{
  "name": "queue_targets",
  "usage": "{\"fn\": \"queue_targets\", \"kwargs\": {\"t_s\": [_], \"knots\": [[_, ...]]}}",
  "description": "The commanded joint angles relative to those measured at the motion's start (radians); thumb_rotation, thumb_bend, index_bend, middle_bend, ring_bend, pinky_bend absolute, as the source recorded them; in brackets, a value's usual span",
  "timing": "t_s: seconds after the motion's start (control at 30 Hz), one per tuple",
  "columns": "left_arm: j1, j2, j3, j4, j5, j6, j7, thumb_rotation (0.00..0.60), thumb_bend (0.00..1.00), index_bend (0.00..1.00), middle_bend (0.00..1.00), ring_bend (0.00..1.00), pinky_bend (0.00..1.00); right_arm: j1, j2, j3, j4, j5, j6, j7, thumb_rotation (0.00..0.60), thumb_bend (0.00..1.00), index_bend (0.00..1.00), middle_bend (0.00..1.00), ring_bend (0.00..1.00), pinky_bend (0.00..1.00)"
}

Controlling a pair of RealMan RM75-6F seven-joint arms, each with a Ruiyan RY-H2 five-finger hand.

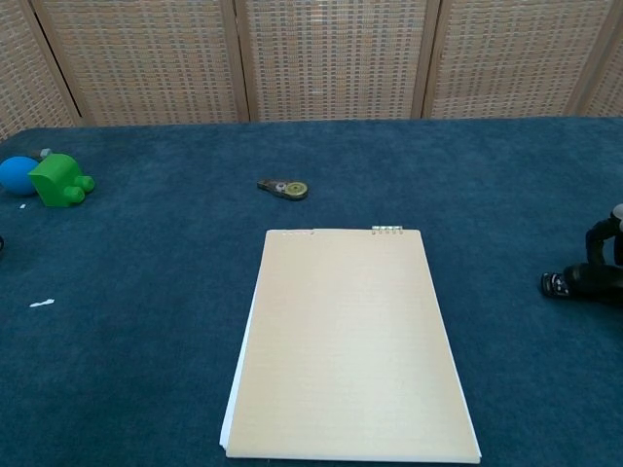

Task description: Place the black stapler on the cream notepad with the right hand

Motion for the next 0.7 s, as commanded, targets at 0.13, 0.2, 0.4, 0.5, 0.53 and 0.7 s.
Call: {"fn": "queue_targets", "kwargs": {"t_s": [0.13,0.2,0.4,0.5,0.53,0.7], "knots": [[-0.001,-0.004,0.002,-0.004,0.002,0.001,0.014,0.6,0.23,0.0,0.0,0.0,0.0,0.002,0.024,-0.012,-0.091,-0.052,0.038,0.005,0.6,0.45,0.78,0.58,0.61,0.73],[0.0,-0.003,0.004,-0.007,0.005,0.004,0.017,0.6,0.23,0.0,0.0,0.0,0.0,0.014,0.025,-0.016,-0.145,-0.064,0.04,-0.032,0.6,0.46,0.79,0.58,0.61,0.74],[0.003,0.002,-0.001,-0.006,-0.004,0.009,0.006,0.6,0.23,0.0,0.0,0.0,0.0,0.05,-0.005,-0.019,-0.272,-0.059,0.035,-0.166,0.6,0.46,0.79,0.58,0.62,0.74],[0.004,0.005,-0.003,-0.007,-0.009,0.009,0.003,0.6,0.23,0.0,0.0,0.0,0.0,0.071,-0.035,-0.015,-0.312,-0.045,0.028,-0.226,0.6,0.46,0.79,0.58,0.62,0.74],[0.004,0.006,-0.004,-0.009,-0.011,0.009,0.003,0.6,0.23,0.0,0.0,0.0,0.0,0.08,-0.046,-0.013,-0.321,-0.038,0.025,-0.249,0.6,0.46,0.79,0.58,0.62,0.74],[0.004,0.014,-0.01,-0.012,-0.027,0.004,-0.011,0.6,0.23,0.0,0.0,0.0,0.0,0.119,-0.102,0.011,-0.349,0.017,0.018,-0.349,0.6,0.46,0.79,0.58,0.62,0.74]]}}
